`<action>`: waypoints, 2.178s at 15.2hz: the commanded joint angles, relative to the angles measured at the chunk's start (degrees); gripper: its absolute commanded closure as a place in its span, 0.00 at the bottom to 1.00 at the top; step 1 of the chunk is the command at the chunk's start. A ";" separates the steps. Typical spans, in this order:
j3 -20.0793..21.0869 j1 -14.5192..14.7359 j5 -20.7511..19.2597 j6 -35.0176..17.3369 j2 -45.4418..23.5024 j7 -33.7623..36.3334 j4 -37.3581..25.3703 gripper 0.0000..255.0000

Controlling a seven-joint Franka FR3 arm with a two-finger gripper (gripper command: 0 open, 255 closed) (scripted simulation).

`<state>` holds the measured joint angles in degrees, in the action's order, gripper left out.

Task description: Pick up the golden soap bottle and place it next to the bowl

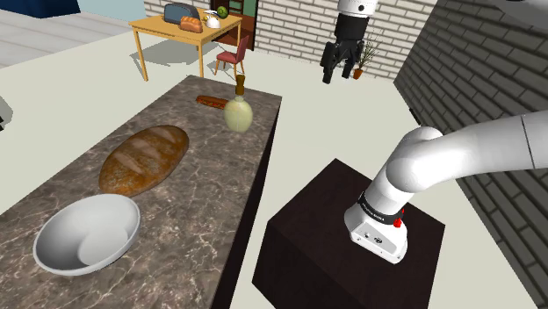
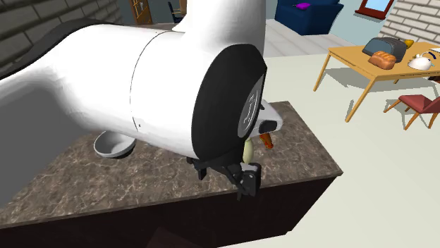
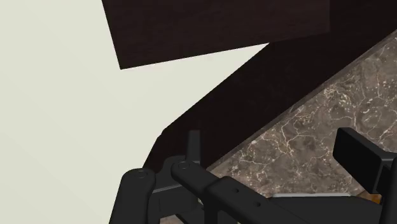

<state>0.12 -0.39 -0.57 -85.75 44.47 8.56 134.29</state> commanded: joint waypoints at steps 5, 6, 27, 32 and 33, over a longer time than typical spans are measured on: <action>0.25 0.15 -0.05 -4.79 -9.14 0.02 -3.87 0.00; 0.31 0.18 -0.07 -5.81 -11.44 0.03 -5.03 0.00; 1.46 1.07 -1.63 -10.01 -61.54 0.37 -48.39 0.00; 1.49 1.43 -2.02 -7.53 -71.41 0.29 -60.30 0.00; 1.48 1.40 -2.02 -8.40 -71.23 0.30 -59.26 0.00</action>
<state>1.63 1.06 -2.57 -93.73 -26.03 8.94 75.36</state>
